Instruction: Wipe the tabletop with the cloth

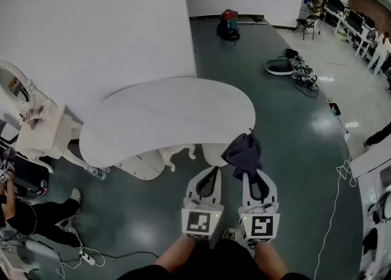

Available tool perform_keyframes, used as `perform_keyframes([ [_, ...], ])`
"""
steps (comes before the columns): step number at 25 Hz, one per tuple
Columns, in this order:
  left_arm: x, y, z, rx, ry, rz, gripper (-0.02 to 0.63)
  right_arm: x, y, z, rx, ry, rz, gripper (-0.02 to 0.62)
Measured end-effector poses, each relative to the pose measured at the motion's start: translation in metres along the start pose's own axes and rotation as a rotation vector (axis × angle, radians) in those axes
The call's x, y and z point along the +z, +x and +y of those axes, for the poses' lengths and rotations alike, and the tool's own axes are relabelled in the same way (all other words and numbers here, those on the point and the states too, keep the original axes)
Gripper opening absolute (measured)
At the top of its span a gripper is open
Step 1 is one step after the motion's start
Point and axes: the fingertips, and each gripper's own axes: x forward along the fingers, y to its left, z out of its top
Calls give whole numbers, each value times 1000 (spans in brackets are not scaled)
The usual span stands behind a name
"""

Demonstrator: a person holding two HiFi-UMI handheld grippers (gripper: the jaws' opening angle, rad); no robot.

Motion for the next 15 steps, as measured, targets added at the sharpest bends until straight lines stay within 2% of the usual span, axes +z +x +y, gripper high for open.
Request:
perform_keyframes([
  [11, -15, -14, 16, 13, -27, 37, 6, -6, 5, 20, 19, -9, -2, 52],
  [15, -34, -23, 39, -6, -20, 110, 6, -10, 17, 41, 33, -36, 18, 52],
])
